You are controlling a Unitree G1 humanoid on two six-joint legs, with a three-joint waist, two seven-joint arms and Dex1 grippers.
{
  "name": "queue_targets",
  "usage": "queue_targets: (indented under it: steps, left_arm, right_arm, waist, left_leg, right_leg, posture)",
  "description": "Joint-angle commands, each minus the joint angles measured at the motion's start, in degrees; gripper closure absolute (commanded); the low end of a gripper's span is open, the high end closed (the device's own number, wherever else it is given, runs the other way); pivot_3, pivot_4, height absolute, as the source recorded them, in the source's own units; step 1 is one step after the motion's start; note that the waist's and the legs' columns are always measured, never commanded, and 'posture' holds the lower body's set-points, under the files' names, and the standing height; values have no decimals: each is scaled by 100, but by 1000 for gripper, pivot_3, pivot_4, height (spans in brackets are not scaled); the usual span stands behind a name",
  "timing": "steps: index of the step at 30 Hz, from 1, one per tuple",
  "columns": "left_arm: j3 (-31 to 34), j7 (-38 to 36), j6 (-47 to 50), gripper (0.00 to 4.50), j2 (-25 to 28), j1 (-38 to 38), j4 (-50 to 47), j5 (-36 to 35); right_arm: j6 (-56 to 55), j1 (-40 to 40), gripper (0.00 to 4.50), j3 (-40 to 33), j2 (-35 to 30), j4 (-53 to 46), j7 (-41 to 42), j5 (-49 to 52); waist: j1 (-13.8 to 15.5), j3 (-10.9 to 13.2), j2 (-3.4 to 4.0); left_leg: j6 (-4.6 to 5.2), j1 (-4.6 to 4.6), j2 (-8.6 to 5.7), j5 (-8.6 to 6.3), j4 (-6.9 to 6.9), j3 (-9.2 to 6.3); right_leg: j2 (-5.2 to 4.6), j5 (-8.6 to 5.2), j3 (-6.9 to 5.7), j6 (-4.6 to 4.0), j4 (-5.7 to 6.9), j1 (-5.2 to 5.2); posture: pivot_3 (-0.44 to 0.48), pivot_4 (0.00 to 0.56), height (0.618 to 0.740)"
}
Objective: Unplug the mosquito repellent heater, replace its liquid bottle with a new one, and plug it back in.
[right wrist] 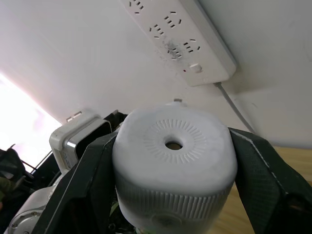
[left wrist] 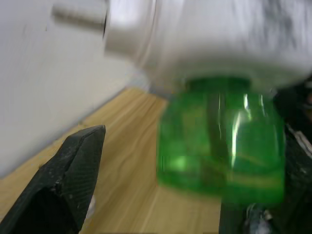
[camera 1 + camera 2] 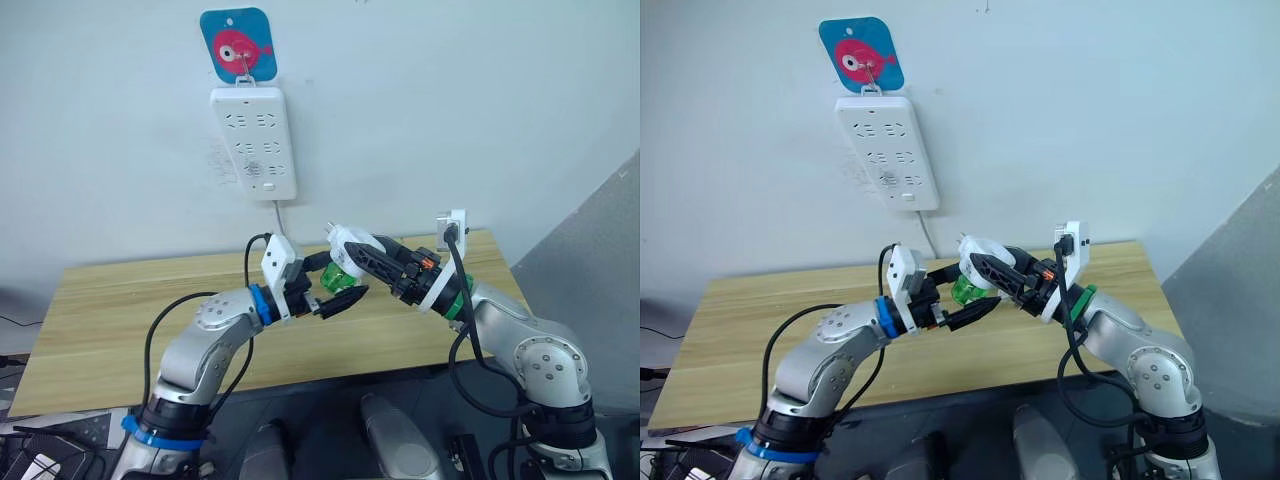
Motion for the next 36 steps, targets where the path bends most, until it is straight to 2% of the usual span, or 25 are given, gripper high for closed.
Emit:
queue_targets:
  steps: [1,4,8,11,15,20,25,31,36]
  left_arm:
    - [678,-33,10,0,535,319,-139,27]
    - [1124,144,157,0,730,439,-180,-135]
    - [1409,227,207,0,839,461,-204,-137]
    - [1828,302,-64,0,1031,-27,290,-31]
    - [2063,217,-173,0,1218,-868,1136,-90]
    - [1944,-52,-397,0,1347,-2145,2414,111]
    - [1615,-433,-889,0,1274,-2972,3524,515]
    - [1250,-942,-1387,0,1065,-3601,4458,827]
    - [1158,-1224,-1531,0,871,-3867,4742,890]
  right_arm:
    - [-392,-103,1493,-113,-258,-427,234,-538]
    - [-628,-171,1493,-74,-360,-403,327,-978]
    - [-852,-193,1493,5,-376,-362,499,-1424]
    - [-1120,-248,1493,236,-585,-436,809,-2012]
    - [-1259,-320,1493,418,-682,-515,1047,-2377]
    - [-1221,-448,1493,515,-590,-562,1150,-2557]
    - [-1159,-480,1493,565,-482,-600,1157,-2623]
    - [-1099,-496,1493,593,-383,-631,1149,-2680]
    - [-1054,-513,1493,614,-312,-633,1138,-2716]
  waist:
    - [-4,0,0]
    - [17,0,0]
    - [48,-1,-2]
    - [63,0,-3]
    - [58,-1,-5]
    - [55,-1,-5]
    - [56,-1,-5]
    - [75,-1,-5]
    - [80,0,-5]
  left_leg:
    - [0,-1,1,0,-2,0]
    - [0,-2,2,0,-3,1]
    - [-1,-3,-1,0,-2,10]
    - [-1,-5,0,0,-4,10]
    - [-1,-4,1,0,-3,8]
    - [-1,-6,-2,0,-4,8]
    - [-1,-9,-1,-1,-12,-3]
    - [-1,-9,-1,0,-10,-12]
    - [-2,-11,-5,0,0,-12]
  right_leg:
    - [0,0,0,0,2,-4]
    - [0,-2,-1,-3,4,-9]
    - [-5,-2,6,-3,-3,-7]
    - [-4,-1,4,-2,-3,-10]
    - [-1,-1,1,-3,5,-13]
    - [-2,0,0,0,1,-11]
    - [-1,0,-12,2,4,-13]
    - [-1,-1,-22,4,10,-11]
    - [-6,-1,-19,4,6,-3]
  posture:
    - [-264,191,733]
    - [-242,192,733]
    - [-234,189,733]
    - [-227,185,733]
    - [-226,183,733]
    - [-230,185,733]
    - [-243,189,733]
    - [-256,197,733]
    - [-259,199,733]
